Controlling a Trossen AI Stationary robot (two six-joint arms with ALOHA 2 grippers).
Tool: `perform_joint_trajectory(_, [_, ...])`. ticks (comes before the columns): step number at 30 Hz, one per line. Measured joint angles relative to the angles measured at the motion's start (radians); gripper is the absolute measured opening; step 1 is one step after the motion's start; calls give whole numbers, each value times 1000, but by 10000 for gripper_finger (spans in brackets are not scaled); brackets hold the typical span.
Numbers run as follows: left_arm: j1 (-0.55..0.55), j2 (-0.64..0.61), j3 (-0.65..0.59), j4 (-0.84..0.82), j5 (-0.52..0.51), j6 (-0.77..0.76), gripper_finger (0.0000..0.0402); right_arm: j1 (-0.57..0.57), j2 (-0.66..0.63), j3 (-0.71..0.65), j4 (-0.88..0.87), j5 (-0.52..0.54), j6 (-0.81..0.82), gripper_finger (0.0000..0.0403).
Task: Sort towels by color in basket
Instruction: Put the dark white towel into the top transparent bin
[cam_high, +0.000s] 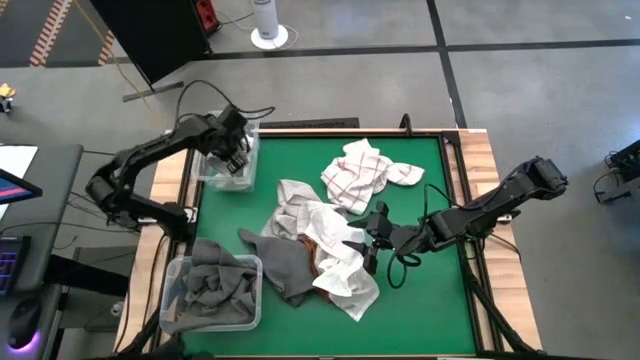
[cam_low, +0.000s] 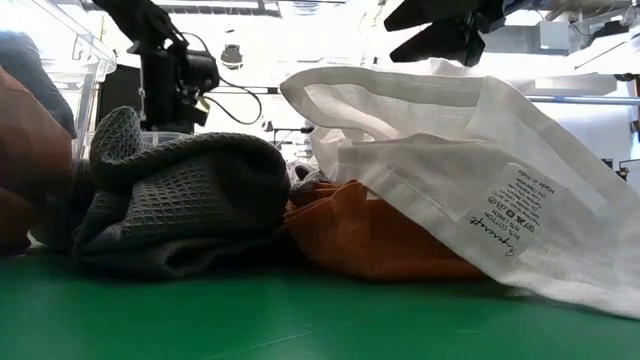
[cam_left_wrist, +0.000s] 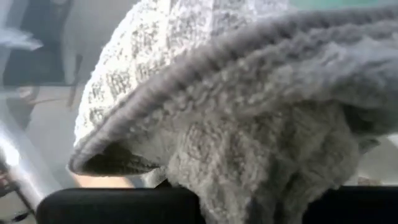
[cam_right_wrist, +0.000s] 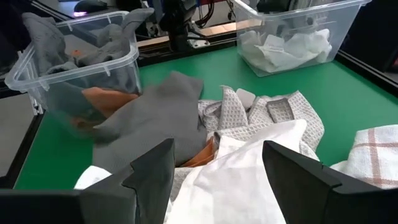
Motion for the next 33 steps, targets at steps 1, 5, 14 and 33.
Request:
perform_joint_trajectory(1, [1, 15, 5, 1, 17, 14, 44, 2, 0, 0, 1, 1, 0, 270])
perform_joint_trajectory(5, [-1, 71, 15, -35, 71, 92, 68, 10, 0, 0, 2, 1, -1, 270])
perform_joint_trajectory(14, [-14, 183, 16, -133, 92, 193, 188, 14, 0, 0, 2, 2, -14, 270])
perform_joint_trajectory(33, [-85, -112, 289, -248, 135, 147, 223, 6, 0, 0, 8, 5, -12, 270])
